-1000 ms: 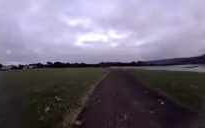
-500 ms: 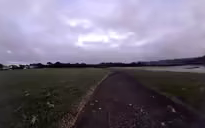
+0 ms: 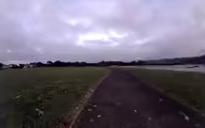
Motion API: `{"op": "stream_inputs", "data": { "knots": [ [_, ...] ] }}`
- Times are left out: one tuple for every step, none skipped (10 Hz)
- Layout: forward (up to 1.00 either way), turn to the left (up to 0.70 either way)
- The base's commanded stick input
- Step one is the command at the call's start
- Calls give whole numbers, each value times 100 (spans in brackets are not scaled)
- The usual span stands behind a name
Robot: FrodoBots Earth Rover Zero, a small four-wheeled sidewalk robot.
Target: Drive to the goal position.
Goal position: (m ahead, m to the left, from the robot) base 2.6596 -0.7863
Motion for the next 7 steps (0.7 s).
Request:
{"op": "stream_inputs", "data": {
  "knots": [
    [50,-15],
    [50,-4],
    [50,0],
    [50,0],
    [50,-3],
    [50,-14],
    [50,-25]
  ]
}}
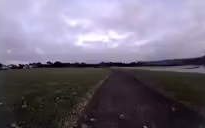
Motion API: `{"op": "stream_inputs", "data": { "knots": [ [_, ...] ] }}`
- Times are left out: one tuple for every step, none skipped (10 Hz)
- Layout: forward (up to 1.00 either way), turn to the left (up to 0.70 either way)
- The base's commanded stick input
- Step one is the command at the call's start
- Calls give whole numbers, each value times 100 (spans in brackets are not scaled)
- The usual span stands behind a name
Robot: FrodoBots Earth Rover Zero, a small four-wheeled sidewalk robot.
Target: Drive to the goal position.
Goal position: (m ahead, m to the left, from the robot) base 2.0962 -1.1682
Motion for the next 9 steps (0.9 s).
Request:
{"op": "stream_inputs", "data": {
  "knots": [
    [50,-25],
    [50,-25],
    [50,-25],
    [50,-25],
    [50,-23],
    [50,-19],
    [50,-15],
    [50,-12],
    [50,-8]
  ]
}}
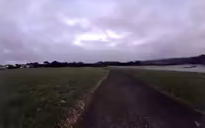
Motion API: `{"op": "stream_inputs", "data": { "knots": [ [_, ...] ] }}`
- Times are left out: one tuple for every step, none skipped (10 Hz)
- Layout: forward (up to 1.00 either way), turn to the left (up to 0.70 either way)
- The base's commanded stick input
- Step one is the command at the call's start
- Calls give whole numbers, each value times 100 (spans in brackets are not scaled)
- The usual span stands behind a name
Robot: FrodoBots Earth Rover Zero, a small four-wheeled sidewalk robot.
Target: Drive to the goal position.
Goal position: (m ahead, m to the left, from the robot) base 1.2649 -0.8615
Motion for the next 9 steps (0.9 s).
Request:
{"op": "stream_inputs", "data": {
  "knots": [
    [50,-4],
    [50,0],
    [50,0],
    [50,0],
    [50,0],
    [50,0],
    [50,0],
    [50,0],
    [50,0]
  ]
}}
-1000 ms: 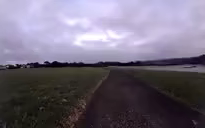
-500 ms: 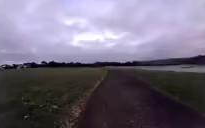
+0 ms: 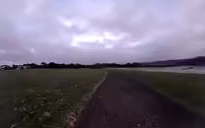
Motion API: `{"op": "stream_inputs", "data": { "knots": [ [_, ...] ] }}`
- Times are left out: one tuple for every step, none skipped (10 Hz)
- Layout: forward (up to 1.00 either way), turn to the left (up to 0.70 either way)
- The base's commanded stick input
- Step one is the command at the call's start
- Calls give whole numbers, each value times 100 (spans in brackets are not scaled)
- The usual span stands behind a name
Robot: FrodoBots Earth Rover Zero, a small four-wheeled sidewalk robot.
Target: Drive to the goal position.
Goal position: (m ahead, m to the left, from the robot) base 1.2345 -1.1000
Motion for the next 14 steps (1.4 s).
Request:
{"op": "stream_inputs", "data": {
  "knots": [
    [50,0],
    [50,0],
    [50,0],
    [50,0],
    [50,0],
    [50,0],
    [50,0],
    [50,0],
    [50,0],
    [50,0],
    [50,0],
    [50,0],
    [50,-3],
    [50,-12]
  ]
}}
